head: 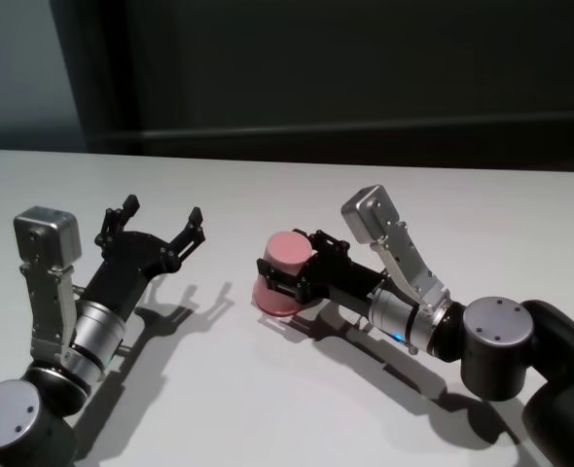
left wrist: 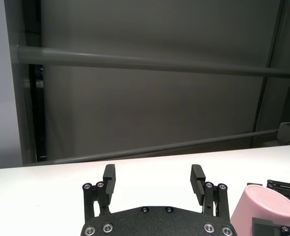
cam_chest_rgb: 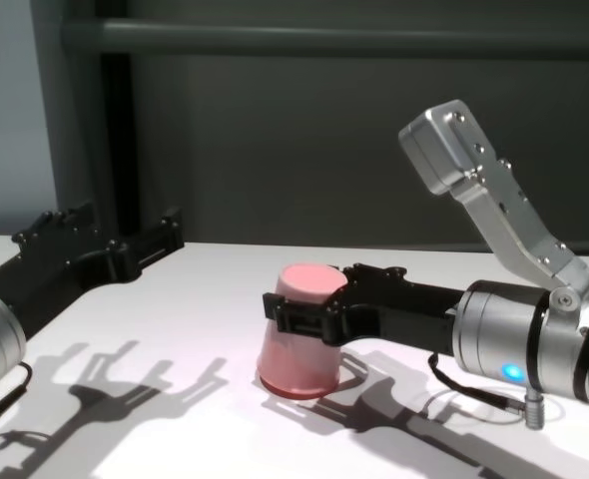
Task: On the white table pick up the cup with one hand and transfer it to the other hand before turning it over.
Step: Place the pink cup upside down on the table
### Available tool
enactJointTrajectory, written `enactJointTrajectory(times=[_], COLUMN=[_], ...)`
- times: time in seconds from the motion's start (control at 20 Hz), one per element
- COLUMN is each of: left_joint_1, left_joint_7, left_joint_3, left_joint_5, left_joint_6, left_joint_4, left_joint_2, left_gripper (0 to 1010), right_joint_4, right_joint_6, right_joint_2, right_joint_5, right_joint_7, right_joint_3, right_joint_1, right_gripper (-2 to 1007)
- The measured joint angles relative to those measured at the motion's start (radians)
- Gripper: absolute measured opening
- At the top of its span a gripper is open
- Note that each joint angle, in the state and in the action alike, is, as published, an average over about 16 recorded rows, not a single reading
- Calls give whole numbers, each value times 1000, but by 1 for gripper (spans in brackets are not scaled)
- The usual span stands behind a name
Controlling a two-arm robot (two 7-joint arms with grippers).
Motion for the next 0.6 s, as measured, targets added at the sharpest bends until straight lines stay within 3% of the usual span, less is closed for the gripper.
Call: enactJointTrajectory(times=[0.6], left_joint_1=[0], left_joint_7=[0], left_joint_3=[0], left_joint_5=[0], left_joint_6=[0], left_joint_4=[0], left_joint_2=[0], left_gripper=[1001], right_joint_4=[14], right_joint_6=[0], right_joint_2=[-16], right_joint_5=[-2], right_joint_7=[9], right_joint_3=[17], right_joint_1=[-11], right_gripper=[891])
